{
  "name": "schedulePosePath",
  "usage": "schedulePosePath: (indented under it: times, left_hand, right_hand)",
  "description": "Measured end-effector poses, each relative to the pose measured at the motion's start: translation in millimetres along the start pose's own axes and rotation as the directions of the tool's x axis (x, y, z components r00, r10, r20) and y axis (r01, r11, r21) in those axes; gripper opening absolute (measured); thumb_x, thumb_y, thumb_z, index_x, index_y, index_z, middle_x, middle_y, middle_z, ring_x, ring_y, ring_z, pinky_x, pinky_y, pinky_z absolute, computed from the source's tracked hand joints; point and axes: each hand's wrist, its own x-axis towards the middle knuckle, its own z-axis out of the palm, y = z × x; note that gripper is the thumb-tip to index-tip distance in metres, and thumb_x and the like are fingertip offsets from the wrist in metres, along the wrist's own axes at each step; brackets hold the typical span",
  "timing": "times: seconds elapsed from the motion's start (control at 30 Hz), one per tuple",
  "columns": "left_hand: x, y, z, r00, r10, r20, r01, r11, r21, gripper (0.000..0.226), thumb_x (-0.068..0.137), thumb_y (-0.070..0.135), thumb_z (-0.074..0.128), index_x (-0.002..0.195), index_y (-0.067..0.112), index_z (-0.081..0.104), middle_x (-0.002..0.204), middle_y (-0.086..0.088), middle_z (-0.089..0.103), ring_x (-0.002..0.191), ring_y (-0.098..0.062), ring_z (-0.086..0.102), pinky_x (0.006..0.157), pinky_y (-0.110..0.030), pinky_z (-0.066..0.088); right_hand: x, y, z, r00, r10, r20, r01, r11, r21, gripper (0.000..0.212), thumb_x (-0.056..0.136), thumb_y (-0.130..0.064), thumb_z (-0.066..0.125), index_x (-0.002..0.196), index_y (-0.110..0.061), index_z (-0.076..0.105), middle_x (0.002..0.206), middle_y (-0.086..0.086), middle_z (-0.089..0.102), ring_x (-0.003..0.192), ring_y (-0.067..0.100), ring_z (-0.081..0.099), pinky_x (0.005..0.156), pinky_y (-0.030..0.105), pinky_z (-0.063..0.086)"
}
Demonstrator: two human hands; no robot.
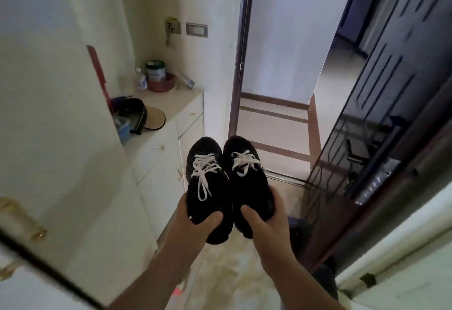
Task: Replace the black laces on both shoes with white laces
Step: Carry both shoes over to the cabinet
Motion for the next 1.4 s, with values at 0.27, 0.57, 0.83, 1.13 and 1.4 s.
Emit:
schedulePosePath:
  times: [0.27,0.57,0.83,1.13,1.4]
  left_hand:
    - [245.2,-1.6,4.3,0.986,-0.163,-0.038,0.166,0.983,0.073,0.073,0.08,0.028,0.086,0.135,0.041,0.04,0.122,0.011,0.066,0.106,-0.008,0.068,0.078,-0.025,0.056]
    - [472.7,-164.9,-3.2,0.874,-0.325,-0.362,0.366,0.929,0.049,0.104,0.056,0.045,0.1,0.144,0.035,0.045,0.126,0.003,0.071,0.113,-0.02,0.071,0.087,-0.052,0.063]
    - [550.4,-281.6,46.9,0.601,-0.619,-0.506,0.547,0.78,-0.303,0.097,0.057,0.023,0.096,0.139,0.029,0.044,0.131,-0.005,0.065,0.118,-0.018,0.068,0.096,-0.045,0.061]
    - [614.7,-522.5,26.2,0.497,-0.741,-0.452,0.643,0.664,-0.381,0.047,0.058,0.007,0.077,0.105,0.013,0.071,0.078,-0.007,0.07,0.071,-0.015,0.061,0.062,-0.033,0.049]
    - [674.9,-710.4,-6.1,0.489,-0.737,-0.466,0.59,0.673,-0.445,0.046,0.055,0.008,0.074,0.1,0.018,0.072,0.08,-0.009,0.069,0.072,-0.018,0.062,0.066,-0.036,0.052]
  right_hand:
    - [238.1,6.5,49.2,0.971,0.194,0.14,-0.181,0.979,-0.097,0.051,0.085,-0.012,0.08,0.12,-0.044,0.061,0.101,-0.014,0.074,0.091,0.011,0.074,0.074,0.044,0.066]
    - [526.5,118.1,127.1,0.753,0.395,0.526,-0.144,0.879,-0.454,0.048,0.079,0.001,0.071,0.117,-0.026,0.056,0.078,-0.008,0.073,0.063,0.009,0.066,0.061,0.035,0.057]
    - [683.0,283.3,184.1,0.384,0.674,0.631,0.03,0.674,-0.738,0.057,0.072,-0.013,0.07,0.116,-0.046,0.059,0.088,-0.013,0.074,0.073,0.003,0.07,0.061,0.028,0.059]
    - [716.7,579.6,213.3,0.206,0.826,0.525,0.126,0.509,-0.851,0.047,0.064,-0.029,0.071,0.106,-0.04,0.057,0.097,-0.011,0.071,0.088,0.01,0.068,0.076,0.035,0.06]
    - [740.0,754.4,262.4,0.218,0.767,0.603,0.29,0.539,-0.791,0.025,0.07,-0.004,0.069,0.075,-0.022,0.052,0.088,0.009,0.073,0.08,0.022,0.07,0.073,0.04,0.059]
